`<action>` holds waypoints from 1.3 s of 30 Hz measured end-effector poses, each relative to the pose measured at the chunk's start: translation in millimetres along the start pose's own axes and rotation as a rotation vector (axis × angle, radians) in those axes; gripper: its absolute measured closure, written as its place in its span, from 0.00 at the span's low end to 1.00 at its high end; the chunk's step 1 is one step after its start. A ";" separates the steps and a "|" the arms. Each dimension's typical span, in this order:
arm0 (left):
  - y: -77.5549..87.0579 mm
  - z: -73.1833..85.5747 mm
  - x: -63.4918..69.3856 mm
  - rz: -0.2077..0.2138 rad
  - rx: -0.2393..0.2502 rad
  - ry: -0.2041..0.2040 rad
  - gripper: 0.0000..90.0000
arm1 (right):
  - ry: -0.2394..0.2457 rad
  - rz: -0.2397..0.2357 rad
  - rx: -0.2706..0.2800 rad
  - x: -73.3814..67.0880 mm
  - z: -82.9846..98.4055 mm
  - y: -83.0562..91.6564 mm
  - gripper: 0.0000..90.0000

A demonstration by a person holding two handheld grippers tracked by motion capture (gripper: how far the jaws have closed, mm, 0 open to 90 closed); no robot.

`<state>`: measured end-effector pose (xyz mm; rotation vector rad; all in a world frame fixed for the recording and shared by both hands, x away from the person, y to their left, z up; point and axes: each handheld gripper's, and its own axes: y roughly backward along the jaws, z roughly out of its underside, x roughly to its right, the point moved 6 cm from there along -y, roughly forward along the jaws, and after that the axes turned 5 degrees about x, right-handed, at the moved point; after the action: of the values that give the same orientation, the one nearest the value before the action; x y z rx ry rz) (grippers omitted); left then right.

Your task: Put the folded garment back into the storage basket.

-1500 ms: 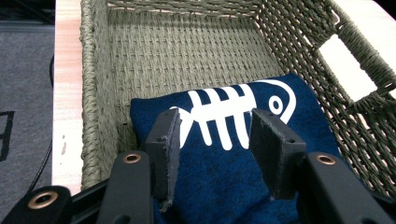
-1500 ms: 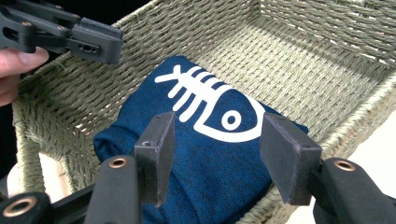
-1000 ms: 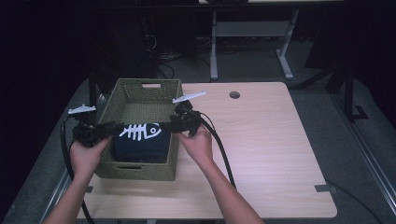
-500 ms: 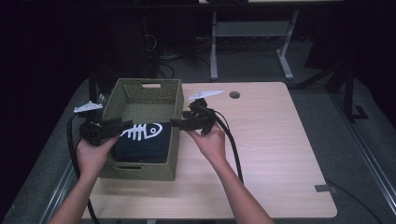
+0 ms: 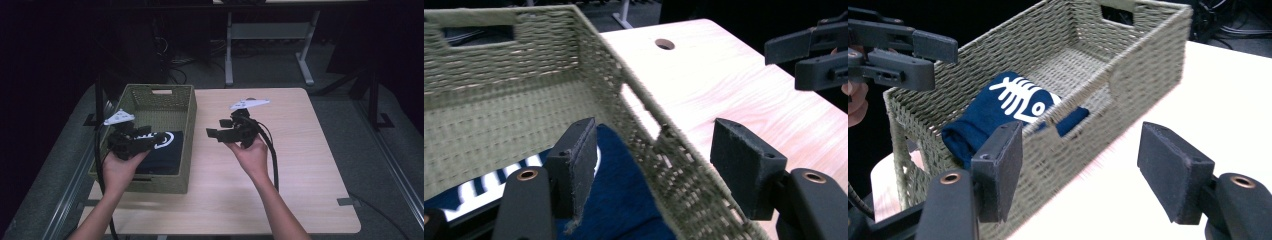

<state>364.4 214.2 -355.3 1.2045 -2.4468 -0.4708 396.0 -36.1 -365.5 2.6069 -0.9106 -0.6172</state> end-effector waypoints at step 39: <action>-78.3 35.1 174.8 0.191 -0.007 -0.149 0.29 | -0.084 0.203 0.034 89.4 86.6 142.5 0.29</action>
<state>302.5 32.8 -389.7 0.9502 -2.6512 -0.5300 343.6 -213.4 -406.3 2.4919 -1.2032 -0.6654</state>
